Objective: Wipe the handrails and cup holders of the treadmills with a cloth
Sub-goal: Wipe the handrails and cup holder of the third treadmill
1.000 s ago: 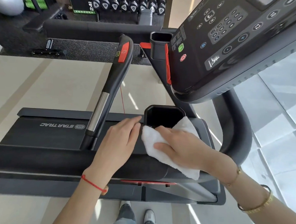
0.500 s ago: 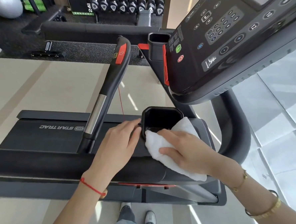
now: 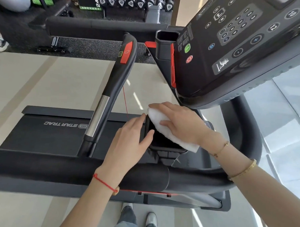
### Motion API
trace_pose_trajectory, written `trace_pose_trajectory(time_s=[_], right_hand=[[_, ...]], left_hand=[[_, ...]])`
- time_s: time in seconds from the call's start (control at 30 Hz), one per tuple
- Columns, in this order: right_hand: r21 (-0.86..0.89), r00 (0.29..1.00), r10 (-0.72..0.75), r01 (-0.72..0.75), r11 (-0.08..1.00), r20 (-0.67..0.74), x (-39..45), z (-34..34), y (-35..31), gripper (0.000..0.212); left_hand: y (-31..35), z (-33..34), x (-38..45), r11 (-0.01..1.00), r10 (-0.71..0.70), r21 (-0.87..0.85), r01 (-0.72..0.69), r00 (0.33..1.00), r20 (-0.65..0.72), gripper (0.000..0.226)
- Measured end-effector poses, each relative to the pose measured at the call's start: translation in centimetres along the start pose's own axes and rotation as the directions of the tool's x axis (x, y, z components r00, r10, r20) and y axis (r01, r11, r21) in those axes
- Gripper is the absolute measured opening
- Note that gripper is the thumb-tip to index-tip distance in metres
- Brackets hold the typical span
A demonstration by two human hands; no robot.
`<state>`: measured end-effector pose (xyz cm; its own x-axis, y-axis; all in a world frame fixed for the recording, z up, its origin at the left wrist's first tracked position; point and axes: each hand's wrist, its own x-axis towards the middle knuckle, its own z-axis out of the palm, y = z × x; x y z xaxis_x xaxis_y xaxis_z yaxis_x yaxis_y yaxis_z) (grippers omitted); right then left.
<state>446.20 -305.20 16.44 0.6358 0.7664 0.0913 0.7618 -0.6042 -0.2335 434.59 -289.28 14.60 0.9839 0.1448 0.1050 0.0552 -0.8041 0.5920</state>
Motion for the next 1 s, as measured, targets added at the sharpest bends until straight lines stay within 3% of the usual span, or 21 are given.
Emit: trace_pose_trajectory(time_s=[0.13,0.3,0.47,0.63,0.77,0.87,0.93,1.0], right_hand=[[0.271,0.987,0.158,-0.161,0.949,0.032,-2.5,-0.4,2.7,0.050],[0.018,0.998,0.010,-0.011,1.000,0.060,0.9,-0.2,0.6,0.046],[-0.054,0.997,-0.045,0.048,0.997,0.056,1.2,0.3,0.3,0.049],[0.276,0.993,0.114,-0.118,0.954,0.031,-2.6,0.0,2.4,0.056],[0.080,0.994,0.075,-0.080,0.994,0.074,-0.6,-0.3,1.1,0.052],[0.040,0.991,0.073,-0.077,0.996,0.110,0.9,-0.4,0.2,0.048],[0.085,0.988,0.134,-0.140,0.986,0.079,-0.1,-0.2,0.5,0.051],[0.280,0.966,0.256,-0.254,0.926,0.029,-2.2,0.2,0.6,0.056]], left_hand=[[-0.1,0.0,0.0,1.000,-0.003,-0.014,0.003,1.000,-0.002,0.057],[-0.2,0.1,0.0,1.000,0.000,-0.020,0.000,1.000,-0.002,0.056],[-0.3,0.1,0.0,0.999,-0.002,-0.040,0.002,1.000,-0.003,0.055],[-0.5,0.0,0.0,0.999,0.024,-0.034,-0.025,1.000,-0.010,0.053],[-0.3,0.0,0.0,0.999,0.021,-0.027,-0.021,1.000,-0.001,0.054],[-0.3,0.0,0.0,0.999,0.020,-0.025,-0.020,1.000,-0.005,0.055],[-0.4,0.0,0.0,0.999,0.032,-0.035,-0.033,0.999,-0.013,0.053],[-0.5,0.0,0.0,0.999,0.033,-0.038,-0.033,0.999,-0.011,0.054]])
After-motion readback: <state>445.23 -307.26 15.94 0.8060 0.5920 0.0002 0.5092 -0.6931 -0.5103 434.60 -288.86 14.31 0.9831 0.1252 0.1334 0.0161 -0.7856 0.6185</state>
